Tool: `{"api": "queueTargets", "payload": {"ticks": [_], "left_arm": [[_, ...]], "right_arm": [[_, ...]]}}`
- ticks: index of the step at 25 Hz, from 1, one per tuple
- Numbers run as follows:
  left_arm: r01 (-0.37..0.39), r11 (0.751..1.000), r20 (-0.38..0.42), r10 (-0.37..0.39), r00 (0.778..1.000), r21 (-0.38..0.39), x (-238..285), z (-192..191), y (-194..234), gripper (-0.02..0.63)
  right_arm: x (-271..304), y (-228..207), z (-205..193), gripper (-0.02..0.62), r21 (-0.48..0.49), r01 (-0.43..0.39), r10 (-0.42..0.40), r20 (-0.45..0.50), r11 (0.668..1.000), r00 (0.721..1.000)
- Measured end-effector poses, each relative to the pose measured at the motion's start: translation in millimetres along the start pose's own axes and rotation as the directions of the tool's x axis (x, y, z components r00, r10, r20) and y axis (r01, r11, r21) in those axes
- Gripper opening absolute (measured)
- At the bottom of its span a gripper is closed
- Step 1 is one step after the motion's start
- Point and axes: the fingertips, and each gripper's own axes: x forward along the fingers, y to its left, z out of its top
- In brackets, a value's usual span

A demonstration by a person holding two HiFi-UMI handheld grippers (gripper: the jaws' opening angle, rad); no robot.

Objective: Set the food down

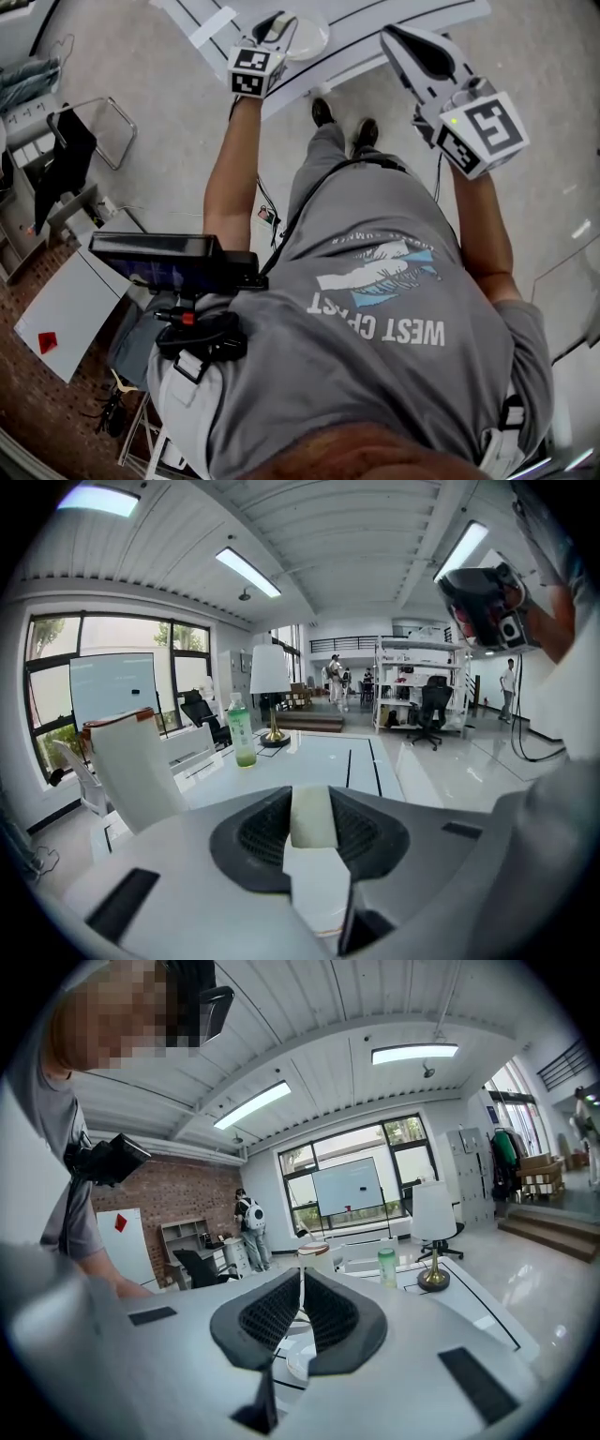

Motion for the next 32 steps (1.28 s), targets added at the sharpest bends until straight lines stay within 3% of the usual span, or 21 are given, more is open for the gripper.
{"api": "queueTargets", "payload": {"ticks": [5,17,25,32], "left_arm": [[0.006,0.999,-0.086,-0.003,0.996,0.036,24,-33,3,0.105],[-0.007,0.987,-0.221,0.044,0.974,0.163,54,-71,5,0.106],[0.003,0.965,-0.288,0.075,0.955,0.262,66,-91,8,0.106],[0.004,0.929,-0.32,0.123,0.94,0.369,72,-98,11,0.106]], "right_arm": [[4,-5,-11,0.015,0.017,0.011,-0.01,-0.014,1.0,1.0],[5,-18,-9,0.015,0.028,0.032,-0.031,-0.047,0.999,0.998],[11,-22,-16,0.015,0.033,0.034,-0.032,-0.068,0.999,0.997],[16,-21,-22,0.015,0.036,0.029,-0.026,-0.076,0.999,0.997]]}}
